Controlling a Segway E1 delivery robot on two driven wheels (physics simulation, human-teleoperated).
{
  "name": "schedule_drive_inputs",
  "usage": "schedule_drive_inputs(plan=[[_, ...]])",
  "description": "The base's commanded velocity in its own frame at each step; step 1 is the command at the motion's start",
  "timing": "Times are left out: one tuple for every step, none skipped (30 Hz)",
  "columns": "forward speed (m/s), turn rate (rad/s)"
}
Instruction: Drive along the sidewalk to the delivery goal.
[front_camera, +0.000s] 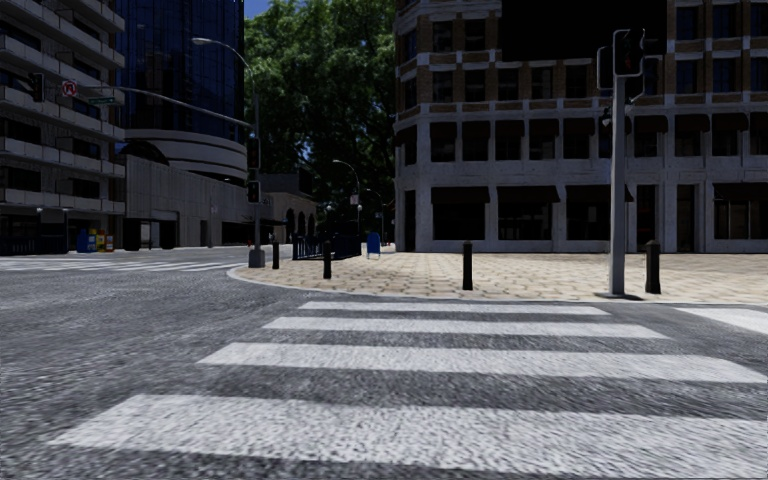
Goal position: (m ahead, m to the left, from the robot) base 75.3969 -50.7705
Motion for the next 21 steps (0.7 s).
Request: schedule_drive_inputs(plan=[[2.0,0.0],[2.0,0.0],[2.0,0.0],[2.0,0.0],[2.0,0.0],[2.0,0.0],[2.0,0.0],[2.0,0.0],[2.0,0.0],[2.0,0.0],[2.0,0.0],[2.0,0.0],[2.0,-0.04],[2.0,-0.11],[2.0,-0.16],[2.0,-0.16],[2.0,-0.17],[2.0,-0.17],[2.0,-0.12],[2.0,-0.12],[2.0,0.0]])
